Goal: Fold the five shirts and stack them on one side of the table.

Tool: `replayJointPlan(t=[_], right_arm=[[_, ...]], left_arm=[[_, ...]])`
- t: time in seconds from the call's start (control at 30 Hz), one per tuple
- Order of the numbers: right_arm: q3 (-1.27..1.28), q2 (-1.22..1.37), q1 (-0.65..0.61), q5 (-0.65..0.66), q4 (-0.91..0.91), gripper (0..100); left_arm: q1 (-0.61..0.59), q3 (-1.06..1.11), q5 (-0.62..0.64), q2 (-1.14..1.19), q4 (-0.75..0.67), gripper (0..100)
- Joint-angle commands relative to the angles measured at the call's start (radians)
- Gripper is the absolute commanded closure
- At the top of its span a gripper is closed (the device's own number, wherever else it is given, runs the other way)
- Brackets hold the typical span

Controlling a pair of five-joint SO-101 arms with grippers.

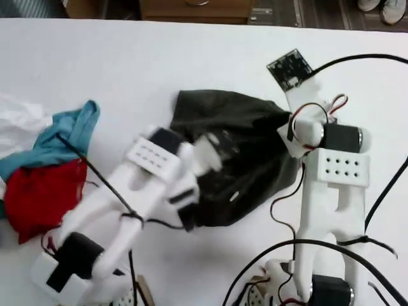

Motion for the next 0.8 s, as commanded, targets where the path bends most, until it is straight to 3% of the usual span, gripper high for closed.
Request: replayJointPlan(t=[0.0,0.53,0.77], right_arm=[[0.006,-0.053,0.021,-0.008,-0.022,96.9],[0.023,-0.048,0.071,-0.008,-0.022,96.8],[0.023,-0.053,0.071,-0.008,-0.019,96.8]], left_arm=[[0.103,-0.004,-0.060,-0.011,0.005,65],[0.236,-0.015,0.051,-0.008,-0.167,65],[0.229,0.162,0.107,-0.008,-0.431,65]])
